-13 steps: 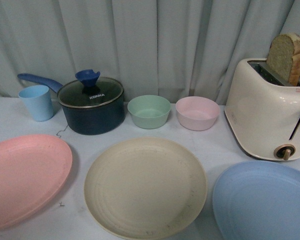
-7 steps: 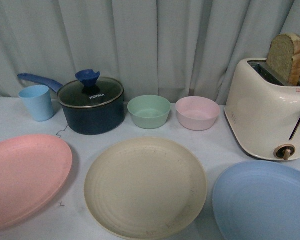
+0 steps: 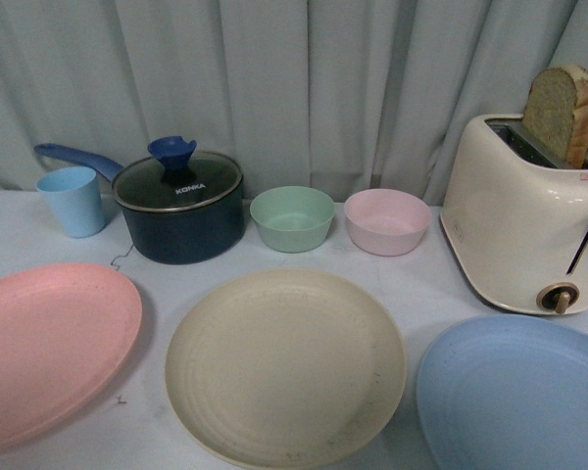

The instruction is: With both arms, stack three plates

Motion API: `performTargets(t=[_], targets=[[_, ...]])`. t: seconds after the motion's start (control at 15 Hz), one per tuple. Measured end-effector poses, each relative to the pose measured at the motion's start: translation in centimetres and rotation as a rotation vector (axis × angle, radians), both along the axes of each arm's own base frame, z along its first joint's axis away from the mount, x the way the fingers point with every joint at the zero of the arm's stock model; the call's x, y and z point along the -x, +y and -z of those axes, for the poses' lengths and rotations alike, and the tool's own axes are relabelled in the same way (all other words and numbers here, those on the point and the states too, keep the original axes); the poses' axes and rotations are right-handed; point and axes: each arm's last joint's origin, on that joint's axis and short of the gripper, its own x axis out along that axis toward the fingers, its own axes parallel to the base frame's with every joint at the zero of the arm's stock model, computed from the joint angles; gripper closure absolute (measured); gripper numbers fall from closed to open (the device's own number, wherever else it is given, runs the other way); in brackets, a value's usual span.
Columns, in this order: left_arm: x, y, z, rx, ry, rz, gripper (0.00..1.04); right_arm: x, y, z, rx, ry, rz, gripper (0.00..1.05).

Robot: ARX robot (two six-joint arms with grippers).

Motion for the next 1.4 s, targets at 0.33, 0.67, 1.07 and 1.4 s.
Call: performTargets(t=[0.33, 0.67, 1.07, 1.4], targets=[[0.0, 0.0, 0.0, 0.0, 0.0, 0.0, 0.07, 0.0, 0.0, 0.0, 0.0, 0.0, 0.0, 0.06], [0.0, 0.0, 0.0, 0.0, 0.0, 0.0, 0.07, 0.0, 0.0, 0.0, 0.0, 0.0, 0.0, 0.06], [0.0, 0.0, 0.0, 0.0, 0.0, 0.0, 0.07, 0.0, 0.0, 0.0, 0.0, 0.0, 0.0, 0.06], [0.0, 0.0, 0.0, 0.0, 0.0, 0.0, 0.07, 0.0, 0.0, 0.0, 0.0, 0.0, 0.0, 0.06]])
